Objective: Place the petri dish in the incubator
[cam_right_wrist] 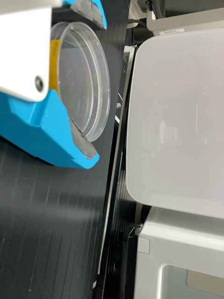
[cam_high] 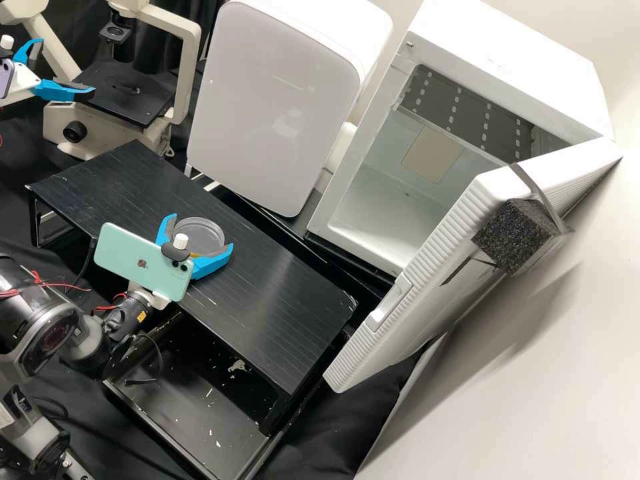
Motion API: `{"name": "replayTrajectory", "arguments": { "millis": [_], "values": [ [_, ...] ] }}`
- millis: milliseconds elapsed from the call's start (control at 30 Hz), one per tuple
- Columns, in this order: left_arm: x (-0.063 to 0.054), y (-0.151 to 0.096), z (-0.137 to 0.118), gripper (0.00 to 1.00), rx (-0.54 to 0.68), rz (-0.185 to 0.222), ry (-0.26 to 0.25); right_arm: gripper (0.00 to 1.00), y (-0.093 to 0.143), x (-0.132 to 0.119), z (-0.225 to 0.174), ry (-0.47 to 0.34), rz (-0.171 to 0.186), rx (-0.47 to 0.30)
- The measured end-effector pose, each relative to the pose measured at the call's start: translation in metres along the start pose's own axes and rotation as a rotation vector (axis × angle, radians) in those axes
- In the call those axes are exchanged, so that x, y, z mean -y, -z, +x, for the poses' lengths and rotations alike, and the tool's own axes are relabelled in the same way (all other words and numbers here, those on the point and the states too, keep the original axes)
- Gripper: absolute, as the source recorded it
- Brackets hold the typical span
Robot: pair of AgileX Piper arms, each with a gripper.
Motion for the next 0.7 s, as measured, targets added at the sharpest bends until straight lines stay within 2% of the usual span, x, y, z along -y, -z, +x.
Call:
{"name": "replayTrajectory", "arguments": {
  "millis": [167, 300, 400, 500, 700],
  "values": [
    [0.000, 0.000, 0.000, 1.00, 0.000, 0.000, 0.000, 0.00, -0.003, -0.004, -0.001, 0.001, 0.013, -0.006],
    [0.000, 0.000, 0.000, 1.00, 0.000, 0.000, 0.000, 0.00, -0.007, -0.018, -0.003, -0.026, 0.030, -0.007],
    [0.000, 0.000, 0.000, 1.00, 0.000, 0.000, 0.000, 0.00, -0.014, -0.038, -0.005, -0.114, 0.044, 0.029],
    [0.000, 0.000, 0.000, 1.00, 0.000, 0.000, 0.000, 0.00, -0.024, -0.065, -0.007, -0.234, 0.054, 0.066],
    [0.000, 0.000, 0.000, 1.00, 0.000, 0.000, 0.000, 0.00, -0.047, -0.116, 0.001, -0.426, 0.042, 0.135]
  ]
}}
